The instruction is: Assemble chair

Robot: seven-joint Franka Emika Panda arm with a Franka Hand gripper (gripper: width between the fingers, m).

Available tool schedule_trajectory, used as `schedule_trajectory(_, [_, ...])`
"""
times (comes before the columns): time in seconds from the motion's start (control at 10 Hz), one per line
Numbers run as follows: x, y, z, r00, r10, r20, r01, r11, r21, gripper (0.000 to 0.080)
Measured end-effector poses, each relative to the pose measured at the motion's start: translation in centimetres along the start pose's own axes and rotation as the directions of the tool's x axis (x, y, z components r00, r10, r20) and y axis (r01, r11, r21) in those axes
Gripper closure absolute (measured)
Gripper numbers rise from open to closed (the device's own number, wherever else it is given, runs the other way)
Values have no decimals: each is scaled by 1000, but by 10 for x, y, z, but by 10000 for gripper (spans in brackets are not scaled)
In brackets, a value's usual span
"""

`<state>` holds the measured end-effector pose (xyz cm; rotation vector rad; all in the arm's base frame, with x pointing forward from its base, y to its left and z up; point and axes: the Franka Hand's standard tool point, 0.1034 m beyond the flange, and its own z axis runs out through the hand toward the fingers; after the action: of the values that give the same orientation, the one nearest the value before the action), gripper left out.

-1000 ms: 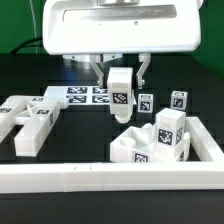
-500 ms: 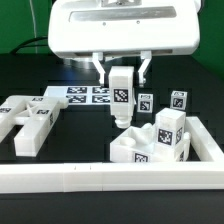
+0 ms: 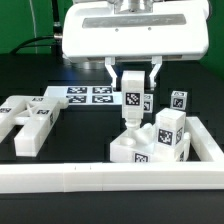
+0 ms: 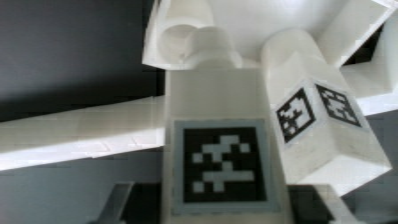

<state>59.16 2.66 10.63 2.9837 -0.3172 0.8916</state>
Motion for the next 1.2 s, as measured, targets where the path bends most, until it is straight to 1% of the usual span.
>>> schedule_trajectory(0.1, [0, 3, 2, 1000, -11, -4, 11, 1000, -5, 509])
schedule_trajectory(0.3, [2, 8, 7, 998, -24, -56, 23, 1000, -16, 509])
schedule_trajectory(0.4, [-7, 9, 13, 1000, -26, -15, 25, 999, -20, 509])
schedule_trajectory(0.5, [-4, 9, 13, 1000, -23, -6, 23, 1000, -18, 509])
schedule_trajectory(0.8, [-6, 9, 16, 1000, -26, -3, 26, 999, -20, 509])
schedule_trajectory(1.2, [-3, 9, 23, 999, -31, -6, 31, 999, -23, 509])
